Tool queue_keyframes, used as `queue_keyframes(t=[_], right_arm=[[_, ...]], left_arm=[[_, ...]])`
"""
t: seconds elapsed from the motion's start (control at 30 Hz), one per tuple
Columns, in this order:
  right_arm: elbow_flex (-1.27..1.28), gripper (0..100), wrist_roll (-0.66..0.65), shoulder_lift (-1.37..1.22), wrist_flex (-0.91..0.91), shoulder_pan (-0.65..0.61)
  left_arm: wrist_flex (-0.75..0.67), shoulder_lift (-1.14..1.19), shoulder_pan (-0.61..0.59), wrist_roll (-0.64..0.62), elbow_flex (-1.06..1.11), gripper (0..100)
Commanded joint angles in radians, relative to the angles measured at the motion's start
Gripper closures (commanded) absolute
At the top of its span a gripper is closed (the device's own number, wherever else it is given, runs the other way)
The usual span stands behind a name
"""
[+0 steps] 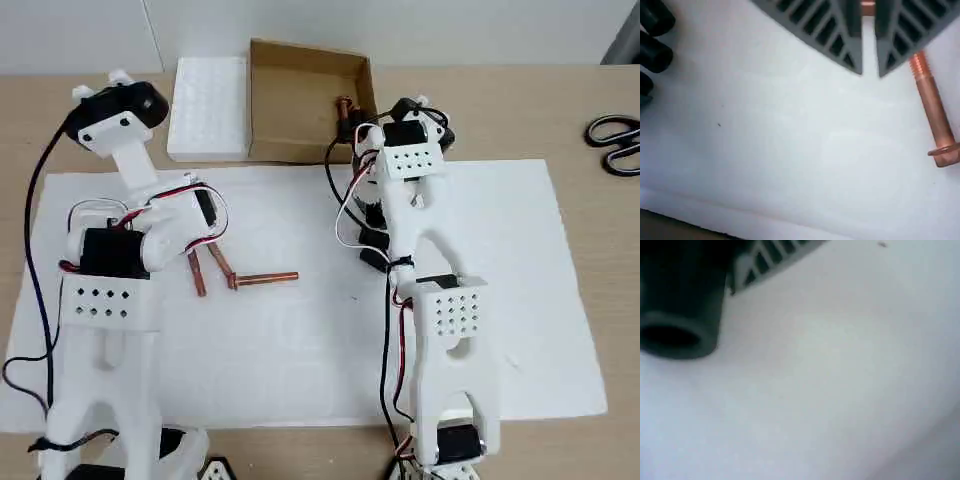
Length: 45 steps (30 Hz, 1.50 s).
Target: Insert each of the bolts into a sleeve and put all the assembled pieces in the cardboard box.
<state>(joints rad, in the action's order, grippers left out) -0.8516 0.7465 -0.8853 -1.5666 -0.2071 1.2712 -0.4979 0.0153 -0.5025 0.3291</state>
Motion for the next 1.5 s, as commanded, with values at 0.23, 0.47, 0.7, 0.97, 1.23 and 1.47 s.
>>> queue_keyframes(t=[0.23,0.47,0.7,0.97,1.23,1.47], right_arm=[[-0.038,99.7,-0.048,0.015,0.013,0.031],[-0.161,99.7,-0.11,0.053,-0.071,0.008],[-0.253,99.7,-0.18,0.197,-0.166,-0.004],[-0.206,99.7,-0.189,0.421,-0.171,0.01],[0.201,99.6,-0.189,0.699,-0.165,0.03],[0.512,99.6,-0.187,0.889,-0.163,0.104]], left_arm=[[-0.017,-0.011,-0.005,-0.002,-0.004,99],[-0.017,-0.011,0.003,-0.002,-0.007,99],[0.029,-0.012,0.003,-0.049,-0.153,99],[0.026,-0.011,-0.005,-0.17,-0.372,99],[0.029,0.031,-0.127,-0.292,-0.355,99],[0.104,0.236,-0.126,-0.176,-0.309,99]])
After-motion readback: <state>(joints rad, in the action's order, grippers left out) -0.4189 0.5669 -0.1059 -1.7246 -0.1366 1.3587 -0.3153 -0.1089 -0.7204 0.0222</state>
